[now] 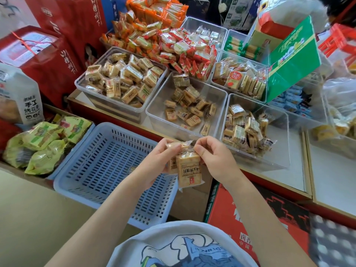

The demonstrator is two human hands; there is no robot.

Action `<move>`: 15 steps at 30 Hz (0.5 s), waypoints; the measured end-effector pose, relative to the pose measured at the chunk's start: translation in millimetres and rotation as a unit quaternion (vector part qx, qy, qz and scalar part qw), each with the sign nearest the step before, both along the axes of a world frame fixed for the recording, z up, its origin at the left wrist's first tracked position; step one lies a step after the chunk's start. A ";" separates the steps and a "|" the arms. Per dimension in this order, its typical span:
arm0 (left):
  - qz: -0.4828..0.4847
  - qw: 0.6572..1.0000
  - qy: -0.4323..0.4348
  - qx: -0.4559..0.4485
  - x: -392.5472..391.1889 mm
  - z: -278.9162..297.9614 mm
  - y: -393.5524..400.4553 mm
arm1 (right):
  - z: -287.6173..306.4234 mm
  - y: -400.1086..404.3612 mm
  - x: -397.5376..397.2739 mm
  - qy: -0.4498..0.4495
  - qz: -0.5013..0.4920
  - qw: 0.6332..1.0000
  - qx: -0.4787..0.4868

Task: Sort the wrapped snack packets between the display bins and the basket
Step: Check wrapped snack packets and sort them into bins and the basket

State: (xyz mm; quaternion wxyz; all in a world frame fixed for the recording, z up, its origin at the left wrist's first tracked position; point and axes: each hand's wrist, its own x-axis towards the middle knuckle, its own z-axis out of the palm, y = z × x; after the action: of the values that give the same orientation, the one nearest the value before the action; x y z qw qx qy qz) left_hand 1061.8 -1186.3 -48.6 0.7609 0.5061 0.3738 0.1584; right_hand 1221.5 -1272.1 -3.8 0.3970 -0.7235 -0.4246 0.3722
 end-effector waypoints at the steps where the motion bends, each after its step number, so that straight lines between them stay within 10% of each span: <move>1: 0.007 1.000 0.012 -0.002 1.7 -1.7 -1.2 | -0.3 0.1 0.3 -0.002 -0.002 1.000 0.001; 8: -0.076 0.996 0.048 0.020 4.8 -6.7 -8.3 | -3.5 -1.7 4.2 -0.008 -0.087 0.996 0.004; 15: 0.089 0.985 -0.034 -0.146 8.8 -3.2 -10.3 | -2.4 -1.8 4.5 0.052 -0.097 0.993 -0.047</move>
State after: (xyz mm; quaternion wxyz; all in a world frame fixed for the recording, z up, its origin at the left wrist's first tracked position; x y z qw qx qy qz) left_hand 1070.6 -1196.6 -51.8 0.8220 0.3483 0.4103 0.1860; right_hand 1226.0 -1273.9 -6.2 0.4182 -0.7592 -0.3130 0.3882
